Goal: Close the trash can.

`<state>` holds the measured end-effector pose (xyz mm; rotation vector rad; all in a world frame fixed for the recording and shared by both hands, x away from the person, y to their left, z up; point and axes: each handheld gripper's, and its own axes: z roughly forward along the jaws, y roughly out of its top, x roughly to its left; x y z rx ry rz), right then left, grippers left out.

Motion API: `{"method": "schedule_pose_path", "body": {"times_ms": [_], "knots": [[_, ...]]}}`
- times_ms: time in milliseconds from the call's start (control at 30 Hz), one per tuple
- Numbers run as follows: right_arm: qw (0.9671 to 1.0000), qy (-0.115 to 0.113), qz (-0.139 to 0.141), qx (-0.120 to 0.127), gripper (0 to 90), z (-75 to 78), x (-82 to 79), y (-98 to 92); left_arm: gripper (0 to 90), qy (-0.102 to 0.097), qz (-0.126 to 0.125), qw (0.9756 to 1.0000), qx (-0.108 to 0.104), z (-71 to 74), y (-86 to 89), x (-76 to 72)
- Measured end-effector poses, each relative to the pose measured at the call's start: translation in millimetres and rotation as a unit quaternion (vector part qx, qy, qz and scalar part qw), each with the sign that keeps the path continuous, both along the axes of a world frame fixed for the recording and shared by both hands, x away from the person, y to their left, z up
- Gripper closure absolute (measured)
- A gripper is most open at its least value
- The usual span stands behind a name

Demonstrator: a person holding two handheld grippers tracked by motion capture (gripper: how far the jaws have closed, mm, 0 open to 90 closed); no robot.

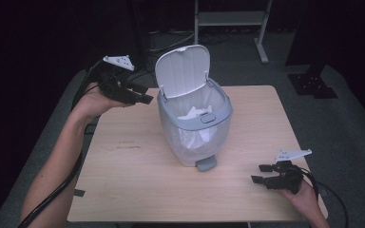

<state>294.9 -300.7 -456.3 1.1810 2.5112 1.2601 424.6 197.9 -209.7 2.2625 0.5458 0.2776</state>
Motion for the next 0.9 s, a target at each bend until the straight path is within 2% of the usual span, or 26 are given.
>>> {"method": "schedule_pose_path", "body": {"times_ms": [133,267,367,533,767,900], "knots": [[1.0000,-0.002,0.000,0.001,35.1,0.2,0.5,-0.6,47.5,0.003,0.015,0.9999,-0.001,-3.7,4.6,8.3],[1.0000,-0.003,0.000,0.001,35.1,0.5,0.7,-1.5,41.4,0.001,0.028,0.9996,0.007,-6.2,6.6,14.4],[1.0000,-0.003,-0.002,0.002,35.1,1.2,0.4,-2.2,38.1,-0.005,0.045,0.9990,0.005,-8.1,8.7,23.2],[1.0000,-0.003,-0.002,0.003,35.1,1.4,0.4,-2.8,37.4,-0.012,0.053,0.9985,0.000,-8.4,8.8,31.6],[1.0000,-0.004,-0.002,0.003,35.1,1.1,0.8,-3.7,39.7,-0.017,0.060,0.9980,-0.006,-10.6,3.9,47.6],[1.0000,-0.002,-0.003,0.003,35.1,0.7,0.4,-4.2,48.8,-0.019,0.059,0.9980,-0.011,-11.3,2.2,54.2]]}}
